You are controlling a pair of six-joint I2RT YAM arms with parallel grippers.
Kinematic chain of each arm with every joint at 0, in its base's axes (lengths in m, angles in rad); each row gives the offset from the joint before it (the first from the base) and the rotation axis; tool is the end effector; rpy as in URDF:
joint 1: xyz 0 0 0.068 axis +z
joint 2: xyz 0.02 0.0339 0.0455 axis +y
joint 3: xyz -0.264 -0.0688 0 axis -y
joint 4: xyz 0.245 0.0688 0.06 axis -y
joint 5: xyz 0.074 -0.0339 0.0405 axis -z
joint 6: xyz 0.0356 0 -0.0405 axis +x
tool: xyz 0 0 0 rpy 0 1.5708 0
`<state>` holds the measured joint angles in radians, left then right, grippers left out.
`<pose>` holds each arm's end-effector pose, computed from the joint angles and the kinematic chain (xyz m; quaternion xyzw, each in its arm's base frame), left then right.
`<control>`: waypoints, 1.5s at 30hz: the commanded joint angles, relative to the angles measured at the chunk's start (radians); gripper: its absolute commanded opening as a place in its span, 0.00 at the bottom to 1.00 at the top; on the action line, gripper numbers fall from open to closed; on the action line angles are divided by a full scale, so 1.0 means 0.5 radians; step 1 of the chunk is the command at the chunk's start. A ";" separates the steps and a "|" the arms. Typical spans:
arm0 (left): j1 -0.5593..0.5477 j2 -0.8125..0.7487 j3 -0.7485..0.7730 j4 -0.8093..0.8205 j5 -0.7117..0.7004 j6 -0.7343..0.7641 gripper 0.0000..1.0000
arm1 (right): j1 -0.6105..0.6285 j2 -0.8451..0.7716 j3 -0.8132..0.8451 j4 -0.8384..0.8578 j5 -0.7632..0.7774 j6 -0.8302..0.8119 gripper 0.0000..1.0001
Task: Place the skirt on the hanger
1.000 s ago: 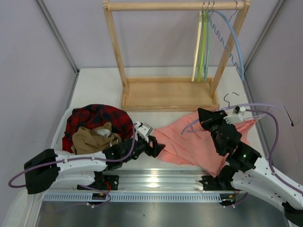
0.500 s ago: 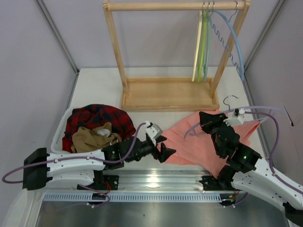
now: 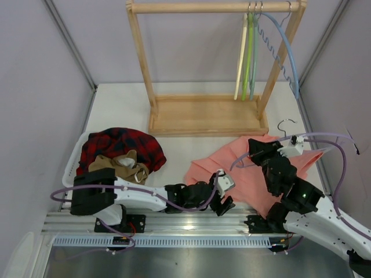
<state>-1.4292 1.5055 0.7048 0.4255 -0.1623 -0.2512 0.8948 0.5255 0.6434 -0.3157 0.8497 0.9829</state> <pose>0.0506 -0.3140 0.2028 0.4197 0.7104 -0.3731 0.4242 0.0981 0.0796 0.3152 0.2920 0.6925 0.2776 0.5984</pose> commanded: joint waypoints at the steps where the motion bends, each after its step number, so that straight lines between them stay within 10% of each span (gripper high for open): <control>1: -0.007 0.158 0.103 0.238 -0.068 0.131 0.77 | 0.005 -0.072 0.045 0.021 0.157 -0.113 0.00; 32: 0.017 1.164 0.796 0.483 0.110 0.217 0.72 | -0.007 -0.167 0.042 -0.062 0.224 -0.107 0.00; 42: 0.140 1.097 0.649 0.582 0.168 0.070 0.06 | -0.022 -0.170 0.036 -0.102 0.258 -0.110 0.00; 45: 0.155 0.920 0.442 0.646 0.156 0.024 0.00 | -0.028 -0.161 0.029 -0.102 0.276 -0.143 0.00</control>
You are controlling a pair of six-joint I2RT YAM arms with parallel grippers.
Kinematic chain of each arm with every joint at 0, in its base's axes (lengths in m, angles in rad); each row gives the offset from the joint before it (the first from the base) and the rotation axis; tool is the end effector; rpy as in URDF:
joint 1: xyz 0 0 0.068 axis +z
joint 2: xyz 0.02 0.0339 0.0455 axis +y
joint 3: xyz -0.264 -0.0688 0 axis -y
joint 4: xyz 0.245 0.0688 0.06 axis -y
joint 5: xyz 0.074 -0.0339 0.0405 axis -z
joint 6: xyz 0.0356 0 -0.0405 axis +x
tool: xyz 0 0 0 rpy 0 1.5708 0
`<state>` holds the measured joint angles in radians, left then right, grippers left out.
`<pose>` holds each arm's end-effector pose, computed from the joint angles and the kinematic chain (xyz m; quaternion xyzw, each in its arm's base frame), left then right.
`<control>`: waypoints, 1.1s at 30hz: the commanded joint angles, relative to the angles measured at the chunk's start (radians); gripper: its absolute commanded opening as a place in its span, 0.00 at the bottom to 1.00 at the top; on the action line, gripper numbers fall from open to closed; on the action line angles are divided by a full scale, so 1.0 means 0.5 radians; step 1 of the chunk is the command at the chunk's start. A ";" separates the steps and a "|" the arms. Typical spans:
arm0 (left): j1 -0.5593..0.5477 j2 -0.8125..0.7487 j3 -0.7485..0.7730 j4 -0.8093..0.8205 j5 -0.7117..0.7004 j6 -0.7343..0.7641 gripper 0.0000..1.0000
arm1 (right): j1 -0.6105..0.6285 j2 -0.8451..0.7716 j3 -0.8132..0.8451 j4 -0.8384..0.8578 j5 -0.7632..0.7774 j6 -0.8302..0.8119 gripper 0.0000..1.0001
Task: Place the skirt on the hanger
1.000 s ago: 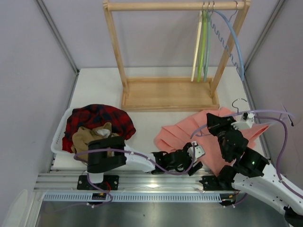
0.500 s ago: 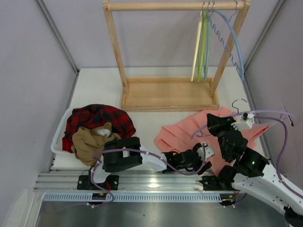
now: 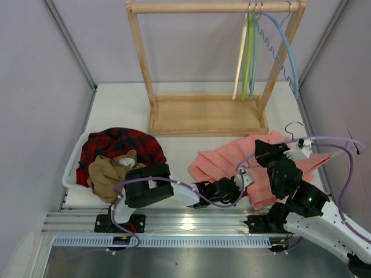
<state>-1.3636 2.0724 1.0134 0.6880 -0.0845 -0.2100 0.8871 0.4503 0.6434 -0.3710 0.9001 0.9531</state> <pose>0.0896 -0.4116 0.1211 0.4297 0.7042 -0.3748 0.4230 0.0885 0.0644 0.3173 0.3017 0.6812 0.2575 0.6154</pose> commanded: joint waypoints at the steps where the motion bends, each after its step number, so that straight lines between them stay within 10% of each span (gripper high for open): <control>1: 0.030 -0.260 -0.222 0.145 0.009 -0.086 0.00 | -0.019 -0.002 0.036 0.000 0.182 -0.081 0.00; 22: 0.460 -0.905 -1.072 0.302 0.337 -0.752 0.00 | -0.062 0.256 0.125 0.410 -0.192 -0.173 0.00; 33: 0.748 -1.157 -1.079 -0.284 0.509 -0.813 0.00 | -0.065 0.642 0.155 0.861 -0.450 -0.200 0.00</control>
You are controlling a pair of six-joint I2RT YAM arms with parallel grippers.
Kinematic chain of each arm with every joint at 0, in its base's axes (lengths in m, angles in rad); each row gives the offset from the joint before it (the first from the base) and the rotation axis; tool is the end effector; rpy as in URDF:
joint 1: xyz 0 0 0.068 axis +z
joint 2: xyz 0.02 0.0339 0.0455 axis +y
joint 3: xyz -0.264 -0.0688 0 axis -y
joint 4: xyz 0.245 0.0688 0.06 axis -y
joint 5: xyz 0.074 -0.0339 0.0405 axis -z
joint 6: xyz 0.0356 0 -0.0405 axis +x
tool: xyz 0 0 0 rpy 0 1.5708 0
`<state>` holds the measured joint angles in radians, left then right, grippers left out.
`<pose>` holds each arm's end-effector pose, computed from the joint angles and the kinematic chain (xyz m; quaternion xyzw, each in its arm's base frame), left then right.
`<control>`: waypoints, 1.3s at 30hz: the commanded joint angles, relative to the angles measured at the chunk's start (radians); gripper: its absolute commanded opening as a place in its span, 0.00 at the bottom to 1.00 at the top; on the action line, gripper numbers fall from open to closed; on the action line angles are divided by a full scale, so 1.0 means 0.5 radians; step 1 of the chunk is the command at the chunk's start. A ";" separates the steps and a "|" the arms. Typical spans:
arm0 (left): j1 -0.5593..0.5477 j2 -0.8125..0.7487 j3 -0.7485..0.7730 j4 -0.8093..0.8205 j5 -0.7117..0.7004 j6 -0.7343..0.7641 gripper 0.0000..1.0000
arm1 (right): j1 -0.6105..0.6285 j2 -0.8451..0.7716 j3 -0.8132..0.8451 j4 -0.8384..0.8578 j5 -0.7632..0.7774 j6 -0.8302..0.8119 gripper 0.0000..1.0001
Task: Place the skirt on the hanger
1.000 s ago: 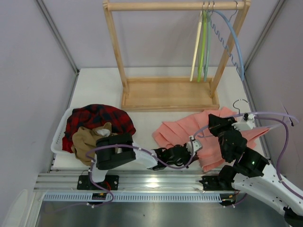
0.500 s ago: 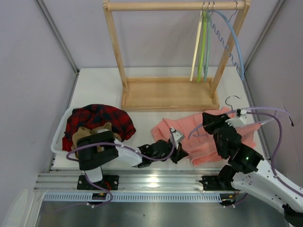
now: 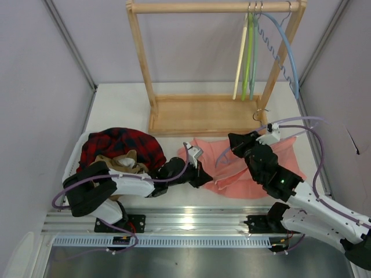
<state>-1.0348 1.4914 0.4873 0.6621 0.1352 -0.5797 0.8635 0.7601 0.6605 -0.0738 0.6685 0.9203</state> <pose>0.1410 -0.2468 0.1655 0.2219 0.7855 -0.4536 0.3578 0.1330 0.1216 0.3131 0.2315 0.7170 0.3152 0.5770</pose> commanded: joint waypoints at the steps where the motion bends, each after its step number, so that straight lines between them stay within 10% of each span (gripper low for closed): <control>1: 0.112 0.030 -0.048 -0.226 0.088 -0.092 0.00 | -0.021 0.038 0.118 0.282 0.007 -0.132 0.00; 32: 0.468 0.263 0.078 -0.413 0.334 -0.007 0.01 | -0.058 0.146 -0.201 0.292 -0.147 -0.098 0.00; 39: 0.468 0.101 0.090 -0.572 0.175 0.036 0.19 | -0.061 0.198 -0.272 0.396 -0.144 -0.098 0.00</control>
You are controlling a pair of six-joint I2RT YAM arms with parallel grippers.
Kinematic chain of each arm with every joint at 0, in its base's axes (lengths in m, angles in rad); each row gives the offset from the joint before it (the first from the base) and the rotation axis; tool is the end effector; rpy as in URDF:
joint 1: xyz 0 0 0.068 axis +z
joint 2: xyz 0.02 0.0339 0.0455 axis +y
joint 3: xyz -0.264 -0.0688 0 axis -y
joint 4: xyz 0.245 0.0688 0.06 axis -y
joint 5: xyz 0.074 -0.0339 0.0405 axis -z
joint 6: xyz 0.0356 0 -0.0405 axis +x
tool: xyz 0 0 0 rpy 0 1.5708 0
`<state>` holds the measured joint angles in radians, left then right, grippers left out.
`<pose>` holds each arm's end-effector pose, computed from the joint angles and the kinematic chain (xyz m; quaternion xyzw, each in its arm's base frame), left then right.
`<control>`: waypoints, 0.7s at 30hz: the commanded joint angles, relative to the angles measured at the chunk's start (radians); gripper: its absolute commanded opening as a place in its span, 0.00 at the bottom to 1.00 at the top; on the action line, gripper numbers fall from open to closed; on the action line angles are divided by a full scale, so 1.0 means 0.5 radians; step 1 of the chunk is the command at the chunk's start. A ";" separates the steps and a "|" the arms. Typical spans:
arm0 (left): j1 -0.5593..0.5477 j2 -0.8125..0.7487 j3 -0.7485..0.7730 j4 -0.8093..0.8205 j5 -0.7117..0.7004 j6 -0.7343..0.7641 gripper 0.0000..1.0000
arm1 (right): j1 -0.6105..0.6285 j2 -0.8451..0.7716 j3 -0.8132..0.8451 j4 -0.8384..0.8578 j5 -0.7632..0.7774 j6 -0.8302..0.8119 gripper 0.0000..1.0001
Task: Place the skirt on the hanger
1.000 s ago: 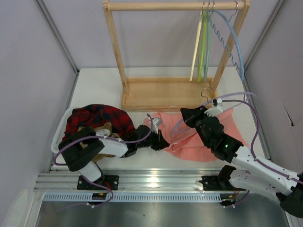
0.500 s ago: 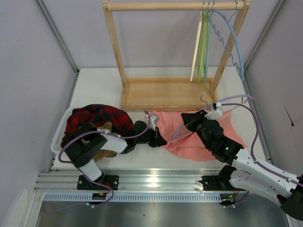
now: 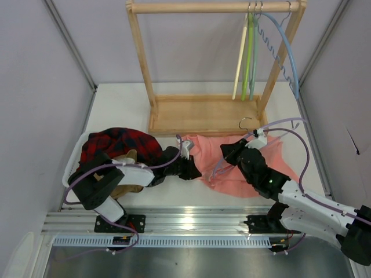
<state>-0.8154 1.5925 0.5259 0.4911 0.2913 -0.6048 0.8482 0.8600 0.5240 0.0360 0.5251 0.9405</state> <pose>0.1895 -0.2162 0.1331 0.1603 0.8573 -0.4046 0.2750 0.1450 0.1374 0.2585 0.1897 0.7693 0.3162 0.5217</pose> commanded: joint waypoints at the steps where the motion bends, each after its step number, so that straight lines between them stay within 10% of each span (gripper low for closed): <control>1: 0.029 -0.126 0.007 -0.249 -0.153 0.099 0.22 | -0.031 0.013 0.001 0.213 0.143 -0.141 0.00; 9: 0.014 -0.561 0.047 -0.559 -0.413 0.173 0.50 | -0.037 0.274 0.044 0.391 0.159 -0.237 0.00; 21: -0.366 -1.123 0.151 -0.814 -0.803 0.292 0.56 | -0.049 0.645 0.240 0.505 0.168 -0.258 0.00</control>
<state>-0.9451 1.0283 0.5610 0.1234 -0.0383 -0.4934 0.8299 1.1564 0.5648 0.2001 0.5552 0.8486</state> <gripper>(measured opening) 0.559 0.113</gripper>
